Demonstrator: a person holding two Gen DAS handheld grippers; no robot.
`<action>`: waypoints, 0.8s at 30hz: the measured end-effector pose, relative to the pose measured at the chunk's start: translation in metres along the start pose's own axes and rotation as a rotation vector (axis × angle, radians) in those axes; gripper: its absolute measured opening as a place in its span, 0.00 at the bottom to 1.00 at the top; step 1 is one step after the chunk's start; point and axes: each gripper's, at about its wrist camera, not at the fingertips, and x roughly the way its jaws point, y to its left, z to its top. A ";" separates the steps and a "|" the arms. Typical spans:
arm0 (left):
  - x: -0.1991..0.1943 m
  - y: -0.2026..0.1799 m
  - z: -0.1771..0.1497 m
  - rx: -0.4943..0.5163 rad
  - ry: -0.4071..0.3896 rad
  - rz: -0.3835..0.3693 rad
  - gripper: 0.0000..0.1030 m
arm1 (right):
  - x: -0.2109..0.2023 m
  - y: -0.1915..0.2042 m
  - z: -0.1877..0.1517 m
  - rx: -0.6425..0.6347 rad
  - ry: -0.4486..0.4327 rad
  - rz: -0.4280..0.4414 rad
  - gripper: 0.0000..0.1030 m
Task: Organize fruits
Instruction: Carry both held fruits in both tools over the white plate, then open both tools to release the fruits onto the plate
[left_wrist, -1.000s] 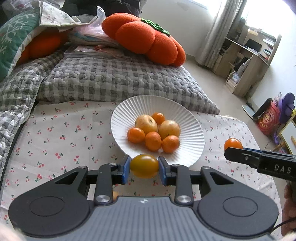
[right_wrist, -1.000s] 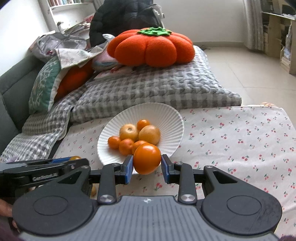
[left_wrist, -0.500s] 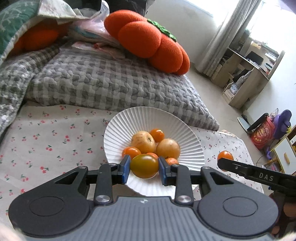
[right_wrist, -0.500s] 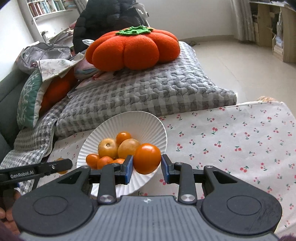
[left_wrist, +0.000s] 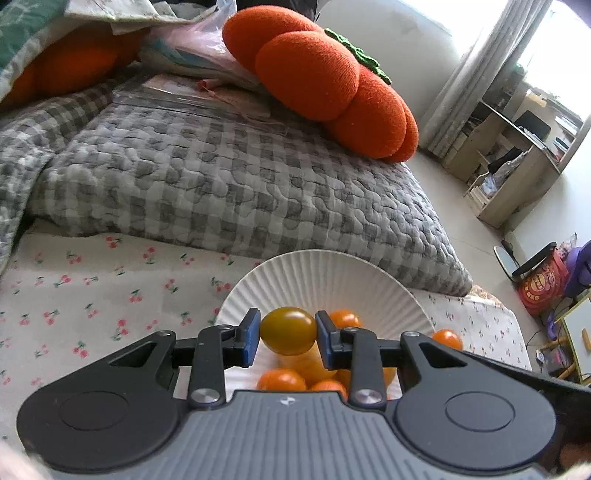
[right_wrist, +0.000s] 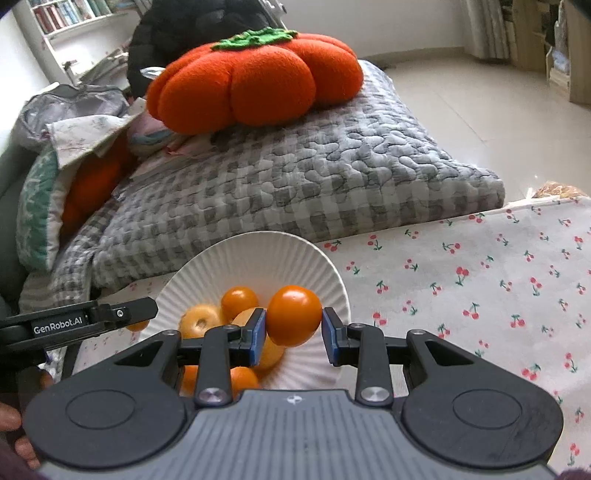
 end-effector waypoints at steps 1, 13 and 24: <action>0.004 -0.001 0.001 -0.003 0.002 0.000 0.25 | 0.002 0.000 0.001 0.013 -0.001 0.003 0.28; 0.042 0.003 0.005 -0.020 0.003 -0.012 0.25 | 0.034 0.009 0.004 -0.031 -0.012 -0.022 0.28; 0.047 -0.002 0.002 -0.003 -0.005 -0.032 0.27 | 0.039 0.018 0.000 -0.054 -0.029 -0.003 0.30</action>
